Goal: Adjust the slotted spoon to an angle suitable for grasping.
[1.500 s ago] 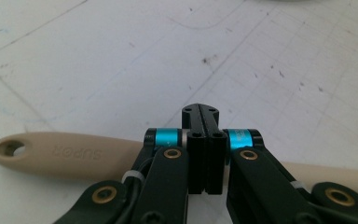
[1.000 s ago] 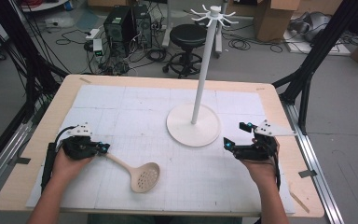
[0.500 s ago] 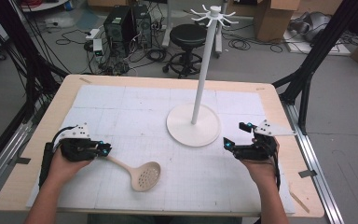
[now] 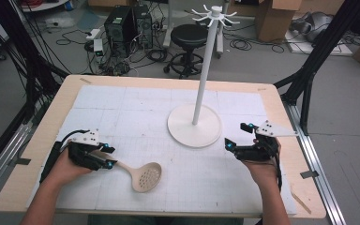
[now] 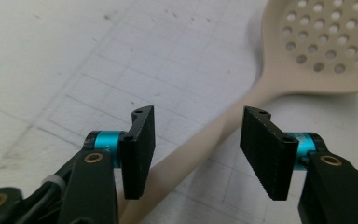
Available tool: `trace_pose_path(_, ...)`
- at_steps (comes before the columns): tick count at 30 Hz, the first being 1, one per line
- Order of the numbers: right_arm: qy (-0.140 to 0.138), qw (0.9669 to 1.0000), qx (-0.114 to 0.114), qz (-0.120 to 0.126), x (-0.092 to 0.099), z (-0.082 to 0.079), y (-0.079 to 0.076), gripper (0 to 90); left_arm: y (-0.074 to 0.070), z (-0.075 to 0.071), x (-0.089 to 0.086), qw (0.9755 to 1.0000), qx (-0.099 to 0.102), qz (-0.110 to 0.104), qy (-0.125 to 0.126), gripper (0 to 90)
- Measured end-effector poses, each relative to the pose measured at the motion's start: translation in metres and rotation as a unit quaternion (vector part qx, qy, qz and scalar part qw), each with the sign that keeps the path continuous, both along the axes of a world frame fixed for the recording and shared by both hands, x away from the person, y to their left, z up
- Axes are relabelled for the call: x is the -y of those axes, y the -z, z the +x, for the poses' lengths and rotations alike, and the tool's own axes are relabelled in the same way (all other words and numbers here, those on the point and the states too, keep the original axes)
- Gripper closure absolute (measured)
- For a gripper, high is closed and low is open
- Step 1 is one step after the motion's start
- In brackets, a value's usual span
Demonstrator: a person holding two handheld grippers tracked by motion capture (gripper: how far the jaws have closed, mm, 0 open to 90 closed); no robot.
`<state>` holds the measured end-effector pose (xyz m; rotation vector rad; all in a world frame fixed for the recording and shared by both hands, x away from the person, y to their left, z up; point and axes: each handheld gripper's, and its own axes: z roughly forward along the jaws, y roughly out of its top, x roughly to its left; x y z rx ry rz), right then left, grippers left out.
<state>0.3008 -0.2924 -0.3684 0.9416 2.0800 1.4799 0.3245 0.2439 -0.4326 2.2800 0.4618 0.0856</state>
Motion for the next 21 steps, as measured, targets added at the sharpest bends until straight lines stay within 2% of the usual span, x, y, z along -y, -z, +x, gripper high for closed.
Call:
trace_pose_path(2,0.001,1.0000,-0.001,0.000,0.000,0.000,0.000,10.7,0.005,0.002,0.004,0.9996,-0.005,0.025,0.012,43.6)
trace_pose_path(6,-0.001,1.0000,0.000,0.001,0.001,0.000,0.000,10.7,0.006,0.003,0.008,0.9994,-0.003,0.030,0.016,43.3)
trace_pose_path(9,0.000,1.0000,-0.001,0.001,0.000,0.000,0.000,10.7,0.004,0.004,0.009,0.9987,0.001,0.041,0.030,45.5)
trace_pose_path(13,-0.001,1.0000,0.000,0.000,-0.001,0.000,0.000,10.7,0.001,0.005,0.013,0.9982,-0.003,0.049,0.034,49.5)
trace_pose_path(16,0.000,1.0000,0.000,0.001,0.000,0.000,0.000,10.7,0.001,0.003,0.018,0.9982,0.003,0.048,0.035,54.2)
trace_pose_path(21,-0.001,1.0000,-0.001,0.000,-0.001,0.000,0.000,10.7,-0.002,0.002,0.026,0.9974,0.007,0.058,0.043,60.7)
